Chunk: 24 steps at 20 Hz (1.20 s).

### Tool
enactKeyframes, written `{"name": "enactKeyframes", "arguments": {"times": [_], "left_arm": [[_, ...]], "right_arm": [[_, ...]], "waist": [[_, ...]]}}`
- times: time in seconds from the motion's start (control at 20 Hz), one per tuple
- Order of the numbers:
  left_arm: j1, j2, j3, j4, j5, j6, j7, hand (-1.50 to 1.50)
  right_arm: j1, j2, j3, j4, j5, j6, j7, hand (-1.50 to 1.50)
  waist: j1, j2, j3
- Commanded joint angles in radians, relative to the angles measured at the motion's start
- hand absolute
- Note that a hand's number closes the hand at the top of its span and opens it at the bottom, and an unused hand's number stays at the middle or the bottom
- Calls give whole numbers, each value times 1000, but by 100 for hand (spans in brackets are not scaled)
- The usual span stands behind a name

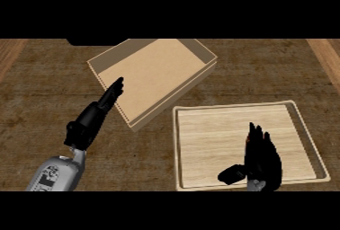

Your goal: Pick the sweet potato from the tray and place it in the cardboard box

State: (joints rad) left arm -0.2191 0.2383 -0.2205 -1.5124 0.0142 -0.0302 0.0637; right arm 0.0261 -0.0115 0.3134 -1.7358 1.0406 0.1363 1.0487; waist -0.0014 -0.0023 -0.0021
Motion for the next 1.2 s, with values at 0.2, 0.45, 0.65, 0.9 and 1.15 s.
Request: {"name": "enactKeyframes", "arguments": {"times": [0.2, 0.45, 0.65, 0.9, 1.15], "left_arm": [[-11, -43, 27, 28, -26, -26, -10, 0], [55, -60, -9, -69, -62, -24, 21, 0], [68, -55, 7, -59, -93, -12, -12, 0], [-18, -53, 17, -9, -36, -73, 15, 0], [-51, -78, -23, -1, -45, -89, 12, 0]], "right_arm": [[-25, 11, 13, 74, 27, -3, 96, -150], [-24, 11, -42, 131, 4, -24, 1, 150], [-28, -7, -22, 108, 56, 15, -13, 150], [-175, -72, 198, 127, 20, 123, -338, 150], [-341, -139, 426, 91, -14, 226, -700, 150]], "waist": [[0, 2, 2], [2, 2, 2], [2, 2, 2], [76, 14, 2], [138, 22, 4]]}}
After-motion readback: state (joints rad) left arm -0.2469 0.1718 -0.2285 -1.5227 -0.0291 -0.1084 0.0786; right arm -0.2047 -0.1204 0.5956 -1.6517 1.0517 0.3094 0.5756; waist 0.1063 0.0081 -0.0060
